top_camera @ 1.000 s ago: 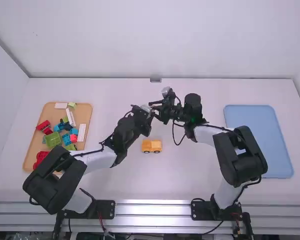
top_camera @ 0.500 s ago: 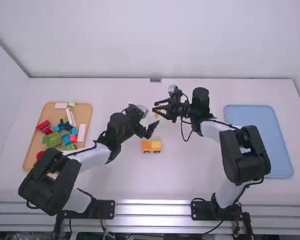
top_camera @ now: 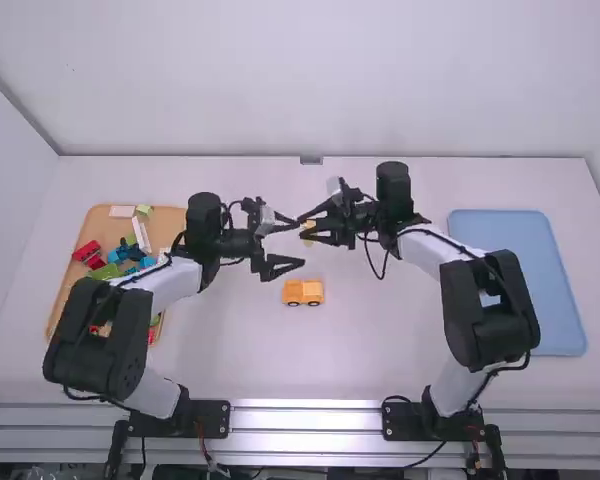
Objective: Assemble lego blocks to make yellow taxi
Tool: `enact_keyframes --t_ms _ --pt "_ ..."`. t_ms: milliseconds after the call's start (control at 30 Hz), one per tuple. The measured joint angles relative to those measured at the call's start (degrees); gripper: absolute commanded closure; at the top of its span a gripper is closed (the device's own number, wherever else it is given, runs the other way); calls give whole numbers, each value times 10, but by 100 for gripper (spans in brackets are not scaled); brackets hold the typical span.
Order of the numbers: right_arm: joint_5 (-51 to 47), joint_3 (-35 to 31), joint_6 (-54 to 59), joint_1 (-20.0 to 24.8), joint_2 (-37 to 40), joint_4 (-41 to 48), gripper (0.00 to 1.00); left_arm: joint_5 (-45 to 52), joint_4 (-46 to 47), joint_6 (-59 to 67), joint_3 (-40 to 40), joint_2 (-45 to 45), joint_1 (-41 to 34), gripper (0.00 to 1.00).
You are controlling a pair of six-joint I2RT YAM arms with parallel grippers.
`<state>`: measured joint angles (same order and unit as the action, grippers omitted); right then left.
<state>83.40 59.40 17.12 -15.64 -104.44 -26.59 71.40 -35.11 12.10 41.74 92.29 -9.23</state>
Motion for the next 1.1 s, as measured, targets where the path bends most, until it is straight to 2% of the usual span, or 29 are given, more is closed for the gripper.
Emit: enact_keyframes --t_ms 233,400,600,833,967,1000,1100 --pt "16 0 4 -15 0 -13 85 35 -18 15 0 11 0 17" --pt "6 0 -4 -25 0 -13 86 37 -31 15 0 11 0 24" --pt "-2 0 -4 -28 0 -14 87 5 -33 3 0 11 -13 48" --pt "-16 0 -5 -32 0 -14 87 -15 -44 -1 0 11 -18 55" --pt "-15 0 -5 -30 0 -14 87 -21 -47 -3 0 11 -17 63" --pt "-15 0 -7 -30 0 -14 87 -23 -48 -3 0 11 -17 67" --pt "-13 0 -7 -29 0 -15 87 -27 -55 -6 0 11 -17 70"
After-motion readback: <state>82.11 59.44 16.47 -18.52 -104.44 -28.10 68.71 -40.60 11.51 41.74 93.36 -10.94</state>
